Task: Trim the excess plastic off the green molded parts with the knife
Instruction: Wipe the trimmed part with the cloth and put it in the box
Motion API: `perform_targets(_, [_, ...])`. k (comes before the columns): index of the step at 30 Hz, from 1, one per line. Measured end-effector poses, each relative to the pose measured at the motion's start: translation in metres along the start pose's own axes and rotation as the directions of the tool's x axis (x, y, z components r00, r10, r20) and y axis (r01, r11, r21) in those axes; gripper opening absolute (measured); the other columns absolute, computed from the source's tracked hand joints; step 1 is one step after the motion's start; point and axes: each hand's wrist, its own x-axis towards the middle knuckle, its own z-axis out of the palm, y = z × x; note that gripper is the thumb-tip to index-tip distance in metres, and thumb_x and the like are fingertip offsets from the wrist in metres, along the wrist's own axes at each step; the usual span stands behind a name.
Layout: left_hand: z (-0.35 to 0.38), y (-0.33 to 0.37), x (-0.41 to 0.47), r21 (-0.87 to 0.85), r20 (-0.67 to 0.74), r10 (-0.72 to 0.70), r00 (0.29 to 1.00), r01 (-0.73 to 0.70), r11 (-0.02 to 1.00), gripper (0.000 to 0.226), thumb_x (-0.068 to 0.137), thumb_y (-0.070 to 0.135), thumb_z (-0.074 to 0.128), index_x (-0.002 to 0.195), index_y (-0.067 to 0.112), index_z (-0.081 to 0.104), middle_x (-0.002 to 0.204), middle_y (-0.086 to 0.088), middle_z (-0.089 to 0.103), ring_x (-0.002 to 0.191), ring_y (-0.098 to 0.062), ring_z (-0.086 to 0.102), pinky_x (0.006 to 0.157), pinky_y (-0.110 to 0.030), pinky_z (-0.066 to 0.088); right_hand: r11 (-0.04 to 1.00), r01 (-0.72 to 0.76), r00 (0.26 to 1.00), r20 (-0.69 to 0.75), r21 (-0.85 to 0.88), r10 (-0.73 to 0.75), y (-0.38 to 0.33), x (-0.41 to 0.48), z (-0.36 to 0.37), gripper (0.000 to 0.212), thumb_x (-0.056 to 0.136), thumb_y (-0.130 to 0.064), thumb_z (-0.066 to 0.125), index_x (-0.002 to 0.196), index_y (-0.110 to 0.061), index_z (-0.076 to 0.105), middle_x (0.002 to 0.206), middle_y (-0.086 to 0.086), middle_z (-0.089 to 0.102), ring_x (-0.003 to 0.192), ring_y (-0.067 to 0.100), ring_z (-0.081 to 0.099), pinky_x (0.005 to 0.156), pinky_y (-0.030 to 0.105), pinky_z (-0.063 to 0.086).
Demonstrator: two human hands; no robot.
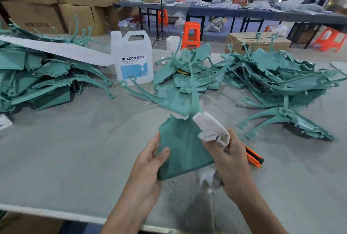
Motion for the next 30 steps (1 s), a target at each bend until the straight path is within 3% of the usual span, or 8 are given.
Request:
perform_targets(5, [0.005, -0.005, -0.003, -0.318, 0.044, -0.096, 0.994, 0.105, 0.942, 0.050, 0.070, 0.007, 0.072, 0.120, 0.007, 0.072, 0.124, -0.017, 0.069, 0.103, -0.030, 0.072, 0.075, -0.036, 0.061, 0.937, 0.059, 0.990, 0.142, -0.346, -0.010, -0.001, 0.010, -0.013, 0.036, 0.086, -0.039, 0.075, 0.077, -0.016, 0.048, 0.064, -0.008, 0.044, 0.060, 0.007, 0.039, 0.056, 0.028, 0.033])
perform_targets(10, [0.002, -0.001, -0.005, -0.218, 0.016, -0.053, 0.998, 0.056, 0.974, 0.049, 0.070, -0.003, 0.059, 0.117, 0.005, 0.071, 0.117, -0.022, 0.071, 0.095, -0.033, 0.074, 0.072, -0.039, 0.063, 0.701, 0.241, 0.953, 0.301, -0.671, -0.040, -0.023, 0.023, -0.025, 0.046, 0.086, -0.076, 0.049, 0.081, -0.032, 0.062, 0.063, -0.001, 0.061, 0.045, 0.005, 0.048, 0.045, 0.021, 0.035])
perform_targets(13, [0.002, 0.003, -0.011, -0.129, 0.050, -0.033, 0.998, 0.039, 0.991, 0.046, 0.070, -0.003, 0.057, 0.109, 0.013, 0.076, 0.117, -0.019, 0.072, 0.093, -0.030, 0.074, 0.068, -0.034, 0.061, 0.913, 0.151, 0.988, 0.025, -0.380, -0.153, -0.045, 0.032, -0.028, 0.040, 0.098, -0.057, 0.039, 0.077, -0.029, 0.058, 0.052, 0.005, 0.058, 0.037, 0.020, 0.055, 0.037, 0.025, 0.038])
perform_targets(15, [0.009, -0.002, -0.016, -0.122, 0.104, -0.075, 0.992, 0.087, 0.989, 0.052, 0.069, -0.003, 0.066, 0.118, 0.015, 0.073, 0.123, -0.018, 0.070, 0.103, -0.032, 0.072, 0.073, -0.036, 0.061, 0.973, 0.180, 0.979, -0.073, -0.146, -0.192, -0.050, 0.029, -0.011, 0.031, 0.104, -0.042, 0.038, 0.080, -0.029, 0.052, 0.064, -0.001, 0.054, 0.050, 0.019, 0.052, 0.045, 0.033, 0.043])
perform_targets(19, [0.036, -0.001, -0.019, -0.186, 0.210, -0.091, 0.973, 0.131, 0.974, 0.053, 0.086, 0.022, 0.071, 0.137, 0.017, 0.060, 0.134, -0.014, 0.064, 0.117, -0.028, 0.066, 0.086, -0.038, 0.057, 0.943, 0.172, 0.983, 0.117, -0.285, -0.144, -0.026, -0.009, 0.031, 0.021, 0.106, -0.030, 0.046, 0.124, -0.034, 0.055, 0.113, -0.012, 0.065, 0.103, 0.005, 0.062, 0.090, 0.032, 0.050])
perform_targets(22, [0.036, 0.004, -0.015, -0.185, 0.059, -0.146, 0.988, 0.155, 0.970, 0.054, 0.079, 0.060, 0.070, 0.109, 0.016, 0.079, 0.110, -0.010, 0.075, 0.096, -0.019, 0.074, 0.071, -0.028, 0.060, 0.932, 0.249, 0.943, 0.284, -0.263, -0.172, -0.018, -0.051, 0.049, 0.038, 0.103, -0.051, 0.042, 0.141, -0.046, 0.045, 0.144, -0.021, 0.052, 0.134, -0.004, 0.047, 0.109, 0.021, 0.038])
perform_targets(25, [0.033, 0.003, -0.019, -0.143, 0.039, -0.082, 0.996, 0.087, 0.986, 0.056, 0.067, 0.080, 0.072, 0.096, 0.033, 0.082, 0.106, 0.011, 0.075, 0.097, -0.002, 0.071, 0.072, -0.017, 0.057, 0.823, 0.502, 0.825, 0.431, -0.266, -0.364, -0.018, -0.055, 0.056, 0.041, 0.107, -0.039, 0.042, 0.148, -0.036, 0.041, 0.156, -0.013, 0.042, 0.146, 0.008, 0.036, 0.114, 0.023, 0.033])
perform_targets(30, [0.031, -0.009, -0.018, -0.050, 0.169, -0.064, 0.984, 0.073, 0.996, 0.051, 0.084, 0.009, 0.067, 0.133, 0.022, 0.063, 0.131, -0.014, 0.066, 0.118, -0.029, 0.065, 0.087, -0.040, 0.057, 0.873, 0.264, 0.964, 0.078, -0.411, -0.255, -0.010, -0.005, 0.039, 0.028, 0.104, -0.029, 0.046, 0.128, -0.020, 0.056, 0.147, -0.003, 0.040, 0.139, 0.012, 0.037, 0.114, 0.031, 0.032])
